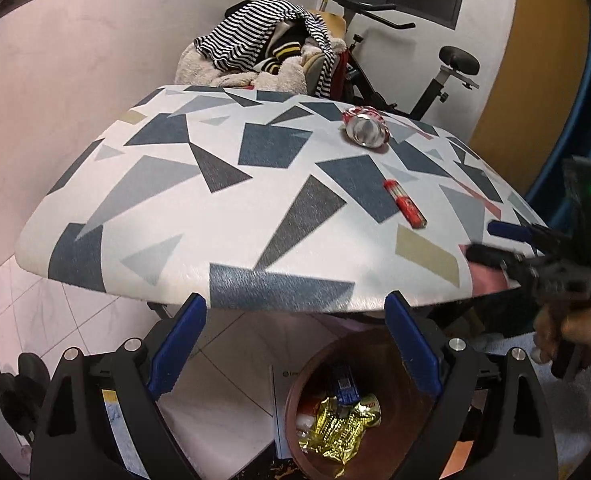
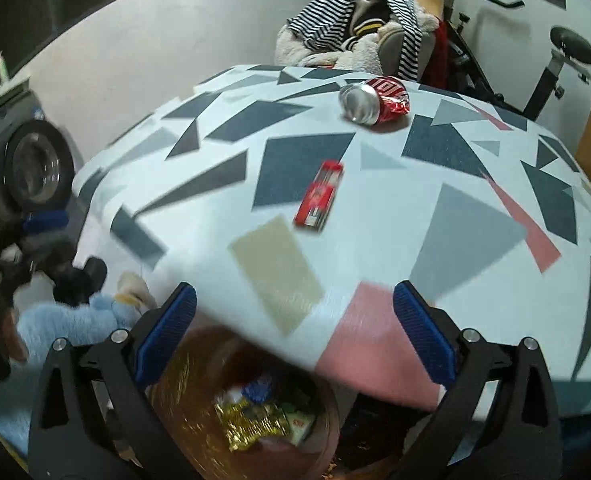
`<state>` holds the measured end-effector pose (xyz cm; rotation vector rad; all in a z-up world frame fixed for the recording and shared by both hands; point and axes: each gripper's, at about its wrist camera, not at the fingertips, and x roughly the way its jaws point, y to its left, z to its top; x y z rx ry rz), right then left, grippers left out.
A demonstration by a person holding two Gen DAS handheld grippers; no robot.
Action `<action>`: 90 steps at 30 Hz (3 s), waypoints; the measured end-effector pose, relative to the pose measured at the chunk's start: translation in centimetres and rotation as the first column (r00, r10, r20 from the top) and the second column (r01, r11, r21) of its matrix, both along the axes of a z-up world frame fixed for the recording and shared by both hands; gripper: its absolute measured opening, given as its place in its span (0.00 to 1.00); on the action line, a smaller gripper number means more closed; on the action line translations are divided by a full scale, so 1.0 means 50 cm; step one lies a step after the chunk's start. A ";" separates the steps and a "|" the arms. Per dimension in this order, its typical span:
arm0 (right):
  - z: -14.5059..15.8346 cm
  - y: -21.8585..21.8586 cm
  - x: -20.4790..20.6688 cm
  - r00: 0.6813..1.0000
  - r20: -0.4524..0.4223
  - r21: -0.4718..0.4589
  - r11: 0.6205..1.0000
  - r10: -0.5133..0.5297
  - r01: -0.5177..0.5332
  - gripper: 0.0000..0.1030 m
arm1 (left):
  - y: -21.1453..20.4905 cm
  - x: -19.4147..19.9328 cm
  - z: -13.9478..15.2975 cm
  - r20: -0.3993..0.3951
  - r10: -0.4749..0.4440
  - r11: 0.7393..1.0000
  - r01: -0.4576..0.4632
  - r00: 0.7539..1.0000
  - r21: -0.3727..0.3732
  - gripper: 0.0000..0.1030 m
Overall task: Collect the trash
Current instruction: 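Grasp the red lighter with the right gripper while the left grasps the red can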
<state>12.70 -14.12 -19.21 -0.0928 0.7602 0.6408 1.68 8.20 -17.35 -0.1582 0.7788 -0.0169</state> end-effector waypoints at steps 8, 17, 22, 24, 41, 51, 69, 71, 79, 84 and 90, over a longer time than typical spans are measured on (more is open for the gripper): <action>-0.009 0.057 0.132 0.997 -0.065 -0.053 0.998 -0.037 0.034 0.65 | 0.024 0.027 0.005 -0.009 0.046 0.999 -0.046 0.999 0.025 0.86; -0.033 0.111 0.166 0.997 -0.046 -0.161 0.985 -0.065 0.056 0.48 | 0.044 0.052 -0.012 -0.032 0.076 0.997 -0.076 0.997 0.003 0.86; -0.037 0.111 0.169 0.998 -0.048 -0.148 0.989 -0.036 0.029 0.28 | 0.040 0.067 -0.014 -0.042 0.063 0.998 -0.064 0.997 -0.017 0.86; -0.034 0.102 0.168 0.999 -0.040 -0.136 0.990 -0.024 0.018 0.27 | 0.039 0.073 -0.011 -0.045 0.057 0.998 -0.059 0.997 -0.034 0.86; 0.027 -0.067 0.252 0.979 0.098 -0.021 0.983 -0.178 0.181 0.26 | -0.047 0.321 0.049 -0.091 -0.041 0.955 0.012 0.995 -0.297 0.79; 0.014 -0.155 0.282 0.969 0.079 0.063 0.971 -0.234 0.229 0.26 | -0.090 0.595 -0.006 -0.275 0.101 0.716 -0.261 0.956 -0.647 0.62; 0.012 -0.146 0.278 0.973 0.094 0.065 0.977 -0.210 0.204 0.26 | -0.112 0.709 -0.073 -0.344 0.222 0.763 -0.382 0.912 -0.522 0.31; 0.012 -0.144 0.276 0.973 0.098 0.065 0.977 -0.208 0.203 0.26 | -0.112 0.702 -0.054 -0.291 0.200 0.821 -0.322 0.936 -0.471 0.26; 0.011 -0.145 0.277 0.974 0.096 0.067 0.978 -0.205 0.199 0.26 | -0.130 0.670 -0.037 -0.231 0.001 0.973 -0.054 0.973 -0.226 0.24; 0.009 -0.141 0.280 0.974 0.095 0.057 0.978 -0.205 0.201 0.26 | -0.114 0.653 -0.046 -0.242 -0.023 0.982 -0.024 0.970 -0.189 0.29; 0.008 -0.142 0.279 0.975 0.089 0.058 0.978 -0.205 0.201 0.26 | -0.104 0.655 -0.046 -0.239 -0.011 0.981 -0.036 0.971 -0.190 0.34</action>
